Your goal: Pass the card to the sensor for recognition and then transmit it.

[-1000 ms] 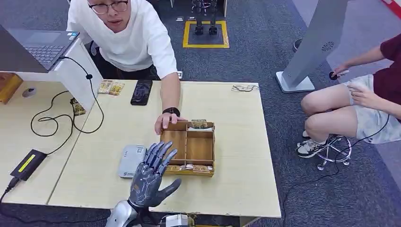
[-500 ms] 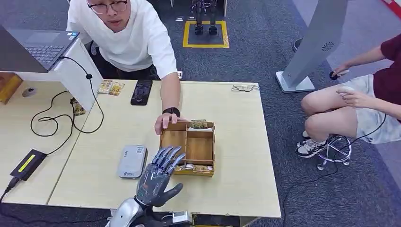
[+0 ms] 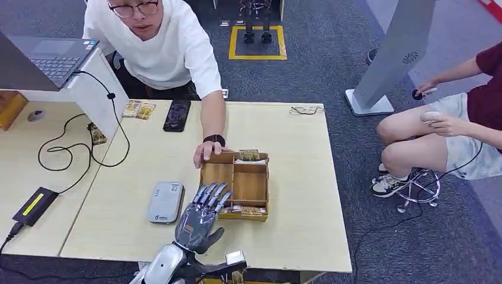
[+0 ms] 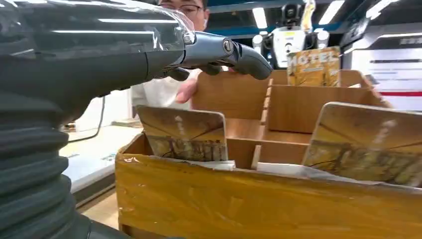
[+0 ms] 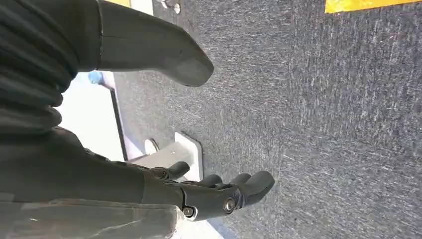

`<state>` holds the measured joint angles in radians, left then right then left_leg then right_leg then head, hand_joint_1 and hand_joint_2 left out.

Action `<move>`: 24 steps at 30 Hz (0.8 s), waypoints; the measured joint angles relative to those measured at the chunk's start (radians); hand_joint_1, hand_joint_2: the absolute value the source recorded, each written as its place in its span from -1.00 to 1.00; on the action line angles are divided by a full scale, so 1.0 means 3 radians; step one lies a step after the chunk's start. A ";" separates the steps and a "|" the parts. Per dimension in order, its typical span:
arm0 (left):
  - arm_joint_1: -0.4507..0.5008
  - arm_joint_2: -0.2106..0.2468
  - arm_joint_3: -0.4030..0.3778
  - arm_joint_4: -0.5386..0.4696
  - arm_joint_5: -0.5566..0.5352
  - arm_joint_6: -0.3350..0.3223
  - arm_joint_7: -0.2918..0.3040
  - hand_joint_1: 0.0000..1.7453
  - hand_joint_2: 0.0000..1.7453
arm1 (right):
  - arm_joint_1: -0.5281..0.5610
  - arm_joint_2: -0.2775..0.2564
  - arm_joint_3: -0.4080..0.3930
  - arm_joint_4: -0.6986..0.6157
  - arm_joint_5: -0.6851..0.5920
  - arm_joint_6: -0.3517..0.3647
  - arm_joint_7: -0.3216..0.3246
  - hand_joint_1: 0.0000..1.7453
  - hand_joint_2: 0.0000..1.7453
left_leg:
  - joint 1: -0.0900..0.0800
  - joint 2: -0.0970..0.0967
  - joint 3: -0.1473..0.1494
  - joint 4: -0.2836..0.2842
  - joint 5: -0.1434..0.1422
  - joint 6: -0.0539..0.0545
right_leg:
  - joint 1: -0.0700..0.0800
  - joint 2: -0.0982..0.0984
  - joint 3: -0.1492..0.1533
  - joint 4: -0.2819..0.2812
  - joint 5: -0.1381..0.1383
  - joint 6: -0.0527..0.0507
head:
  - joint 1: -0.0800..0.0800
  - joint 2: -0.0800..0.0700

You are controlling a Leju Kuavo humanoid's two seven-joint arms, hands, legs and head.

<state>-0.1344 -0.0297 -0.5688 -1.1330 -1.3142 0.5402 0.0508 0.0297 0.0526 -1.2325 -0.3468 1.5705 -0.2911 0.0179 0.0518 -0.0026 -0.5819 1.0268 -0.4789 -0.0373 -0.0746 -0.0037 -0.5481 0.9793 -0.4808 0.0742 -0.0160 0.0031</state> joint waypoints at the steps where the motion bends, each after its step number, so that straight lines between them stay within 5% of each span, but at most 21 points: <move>1: -0.0001 -0.0013 0.0000 0.0009 -0.0018 -0.0004 0.0053 -1.00 1.00 | 0.0001 0.0000 0.0000 -0.0001 0.0000 0.0000 0.0001 -1.00 1.00 | 0.0000 0.0000 0.0000 0.0000 0.0000 0.0000 | 0.0000 0.0000 0.0000 0.0000 0.0000 0.0000 | 0.0000 0.0000; 16: 0.0011 -0.0127 0.0107 0.0003 0.0037 0.0181 0.0301 -1.00 1.00 | 0.0004 0.0014 -0.0024 -0.0032 0.0000 0.0013 0.0010 -1.00 1.00 | 0.0000 -0.0001 -0.0001 0.0000 0.0000 0.0000 | 0.0000 -0.0001 0.0001 0.0000 0.0000 0.0000 | 0.0000 0.0000; 17: 0.0015 -0.0129 0.0113 0.0001 0.0037 0.0182 0.0301 -0.82 1.00 | 0.0004 0.0015 -0.0028 -0.0033 0.0000 0.0013 0.0010 -1.00 1.00 | 0.0000 -0.0001 0.0000 0.0000 0.0000 0.0000 | 0.0000 -0.0001 0.0001 0.0000 0.0000 0.0000 | 0.0000 0.0000; 18: 0.0017 -0.0131 0.0121 0.0001 0.0043 0.0182 0.0301 0.92 1.00 | 0.0005 0.0015 -0.0030 -0.0036 0.0000 0.0013 0.0010 -1.00 1.00 | 0.0000 -0.0001 -0.0001 0.0000 0.0000 0.0000 | 0.0000 0.0000 0.0001 0.0000 0.0000 0.0000 | 0.0000 0.0000; 24: 0.0035 -0.0158 0.0189 -0.0011 0.0093 0.0203 0.0301 1.00 1.00 | 0.0008 0.0034 -0.0050 -0.0064 0.0000 0.0014 0.0010 -1.00 1.00 | 0.0000 -0.0001 -0.0001 0.0000 0.0000 0.0000 | 0.0000 0.0000 0.0001 0.0000 0.0000 0.0000 | 0.0000 0.0000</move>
<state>-0.1238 -0.0771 -0.5119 -1.1364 -1.2863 0.6012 0.1411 0.0320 0.0630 -1.2474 -0.3658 1.5705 -0.2869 0.0210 0.0518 -0.0027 -0.5821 1.0268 -0.4789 -0.0373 -0.0746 -0.0039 -0.5479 0.9793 -0.4807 0.0742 -0.0160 0.0031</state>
